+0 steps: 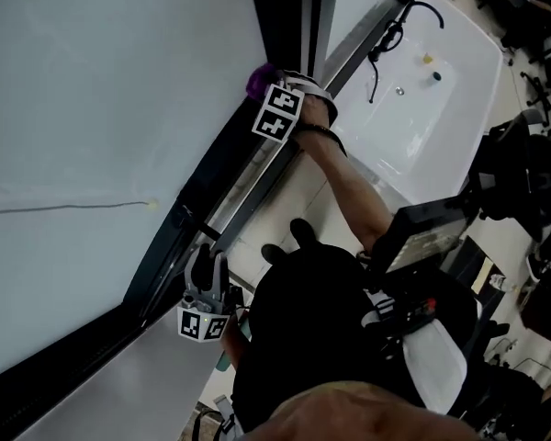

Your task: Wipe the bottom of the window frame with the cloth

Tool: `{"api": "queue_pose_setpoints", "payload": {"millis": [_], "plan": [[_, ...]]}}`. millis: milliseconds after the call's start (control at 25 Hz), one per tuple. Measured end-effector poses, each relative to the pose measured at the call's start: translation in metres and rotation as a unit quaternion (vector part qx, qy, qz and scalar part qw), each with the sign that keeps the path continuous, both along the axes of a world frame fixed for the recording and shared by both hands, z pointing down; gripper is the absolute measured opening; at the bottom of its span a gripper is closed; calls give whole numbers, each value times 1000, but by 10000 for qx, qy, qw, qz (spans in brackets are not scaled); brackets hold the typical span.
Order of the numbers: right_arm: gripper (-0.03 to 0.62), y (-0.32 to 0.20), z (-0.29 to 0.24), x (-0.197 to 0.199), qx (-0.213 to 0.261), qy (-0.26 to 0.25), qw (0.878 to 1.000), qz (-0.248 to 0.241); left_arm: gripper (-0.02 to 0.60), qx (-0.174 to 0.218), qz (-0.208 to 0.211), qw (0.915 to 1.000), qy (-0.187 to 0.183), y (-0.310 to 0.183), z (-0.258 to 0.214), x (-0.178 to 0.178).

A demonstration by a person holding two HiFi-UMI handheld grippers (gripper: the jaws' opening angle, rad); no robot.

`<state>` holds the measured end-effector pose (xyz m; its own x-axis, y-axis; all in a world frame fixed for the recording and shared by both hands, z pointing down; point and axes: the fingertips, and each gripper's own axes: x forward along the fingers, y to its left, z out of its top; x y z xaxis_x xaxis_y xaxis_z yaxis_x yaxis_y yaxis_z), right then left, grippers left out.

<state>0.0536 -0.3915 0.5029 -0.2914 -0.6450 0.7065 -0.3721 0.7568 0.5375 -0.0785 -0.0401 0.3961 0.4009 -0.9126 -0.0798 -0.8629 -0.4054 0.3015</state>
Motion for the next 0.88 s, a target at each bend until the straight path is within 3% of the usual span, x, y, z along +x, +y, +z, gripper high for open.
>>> {"api": "queue_pose_setpoints", "payload": {"millis": [40, 120, 200, 240, 280, 360, 520, 640, 720, 880], "plan": [[84, 20, -10, -15, -50, -55, 9996, -263, 135, -2, 18, 10000, 16, -1, 2, 0], [84, 98, -32, -79, -77, -230, 9903, -1369, 135, -10, 30, 10000, 31, -3, 4, -2], [84, 186, -32, -154, -255, -378, 9614, -2715, 135, 12, 3, 10000, 23, -4, 1, -3], [84, 210, -25, -177, -266, -340, 9494, -3109, 135, 26, -23, 10000, 4, -3, -1, -3], [77, 214, -16, -186, -206, -268, 9462, -3219, 135, 39, -59, 10000, -21, -1, -4, -3], [83, 181, -1, -172, -241, -321, 9554, -2927, 135, 39, -156, 9999, -52, 4, -6, -6], [84, 98, -1, -103, -513, -487, 9775, -1990, 135, -27, -283, 9996, -74, 11, -4, -13], [84, 32, 6, -38, -223, -50, 9962, -837, 134, 66, -267, 9996, -93, 14, -7, -11], [79, -3, 7, 0, 117, 592, 9981, -116, 135, 119, -263, 9995, -101, 17, -9, -9], [80, -15, 4, 0, 644, 1493, 9867, 8, 134, 185, -286, 9993, -127, 20, -12, -1]]}}
